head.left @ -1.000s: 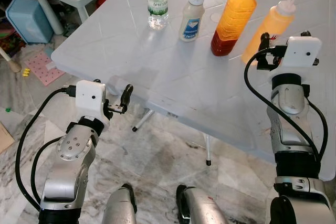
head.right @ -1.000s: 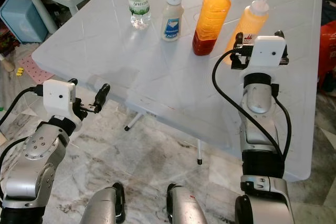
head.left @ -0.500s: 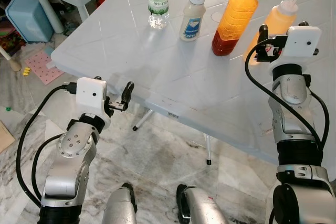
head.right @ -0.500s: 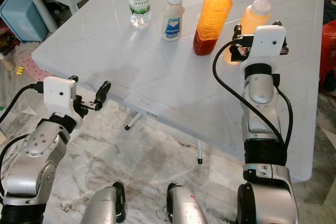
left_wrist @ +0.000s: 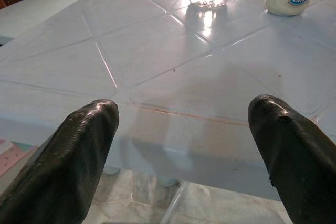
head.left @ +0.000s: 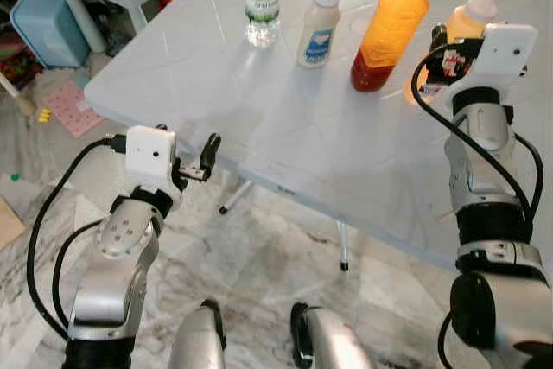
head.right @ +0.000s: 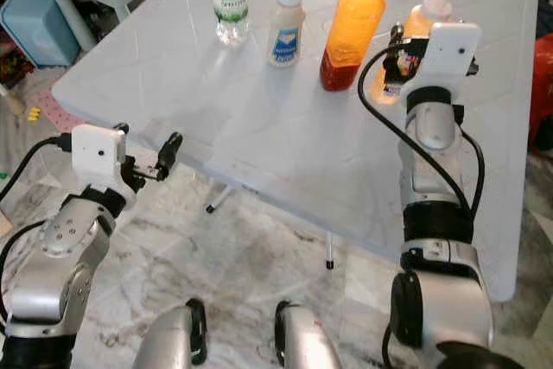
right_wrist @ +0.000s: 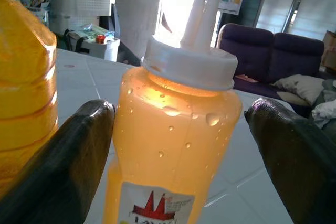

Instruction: Restocking fridge

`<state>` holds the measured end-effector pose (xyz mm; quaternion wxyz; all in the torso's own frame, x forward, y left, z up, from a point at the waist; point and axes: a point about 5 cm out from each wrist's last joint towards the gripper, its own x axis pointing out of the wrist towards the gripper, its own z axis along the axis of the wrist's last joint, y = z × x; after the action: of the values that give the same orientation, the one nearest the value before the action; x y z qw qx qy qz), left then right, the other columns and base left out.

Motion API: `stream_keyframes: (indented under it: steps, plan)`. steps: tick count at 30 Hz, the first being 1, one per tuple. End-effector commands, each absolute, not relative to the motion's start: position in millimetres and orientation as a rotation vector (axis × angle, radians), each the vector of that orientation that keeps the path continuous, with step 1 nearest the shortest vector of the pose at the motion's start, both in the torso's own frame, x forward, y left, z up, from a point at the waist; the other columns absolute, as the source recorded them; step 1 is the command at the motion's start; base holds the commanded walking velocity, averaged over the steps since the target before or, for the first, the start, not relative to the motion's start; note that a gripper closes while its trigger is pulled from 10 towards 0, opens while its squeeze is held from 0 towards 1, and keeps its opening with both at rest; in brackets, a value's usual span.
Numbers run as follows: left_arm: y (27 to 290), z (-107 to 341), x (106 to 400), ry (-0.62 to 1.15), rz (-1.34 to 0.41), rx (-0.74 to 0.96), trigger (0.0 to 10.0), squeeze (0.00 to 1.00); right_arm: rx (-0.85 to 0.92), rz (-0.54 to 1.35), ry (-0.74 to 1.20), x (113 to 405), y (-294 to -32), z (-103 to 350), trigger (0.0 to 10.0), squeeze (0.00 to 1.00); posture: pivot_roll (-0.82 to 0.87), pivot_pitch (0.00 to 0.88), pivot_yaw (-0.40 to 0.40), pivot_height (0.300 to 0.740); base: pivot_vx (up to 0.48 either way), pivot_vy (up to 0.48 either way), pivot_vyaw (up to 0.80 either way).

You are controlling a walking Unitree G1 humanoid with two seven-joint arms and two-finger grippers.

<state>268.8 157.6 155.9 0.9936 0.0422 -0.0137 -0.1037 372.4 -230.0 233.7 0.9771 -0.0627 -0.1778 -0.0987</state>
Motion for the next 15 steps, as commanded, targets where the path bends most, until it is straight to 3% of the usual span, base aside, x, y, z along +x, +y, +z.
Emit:
stream_keyframes:
  steps: [1,2,4,15]
  plan:
    - [159.3,156.3,267.8,-0.025,-0.2,0.097,10.0,0.0,-0.109,-0.206,-0.38,373.6,-235.3,239.1,10.0,0.0,0.08,0.254,0.019,0.74,0.0,0.0,0.0]
    - [159.0,156.3,267.9,-0.025,-0.201,0.098,10.0,0.0,-0.109,-0.204,-0.379,375.7,-235.8,240.3,8.5,0.0,0.08,0.255,0.02,0.74,0.0,0.0,0.0]
    - [158.7,156.6,267.7,-0.026,-0.203,0.099,10.0,0.0,-0.085,-0.187,-0.388,378.0,-235.2,242.0,0.0,0.0,0.08,0.255,0.021,0.74,0.0,0.0,0.0]
    - [158.5,157.2,267.7,-0.029,-0.203,0.106,10.0,0.0,-0.087,-0.183,-0.422,375.7,-226.0,245.5,0.0,0.0,0.08,0.247,0.017,0.74,0.0,0.0,0.0]
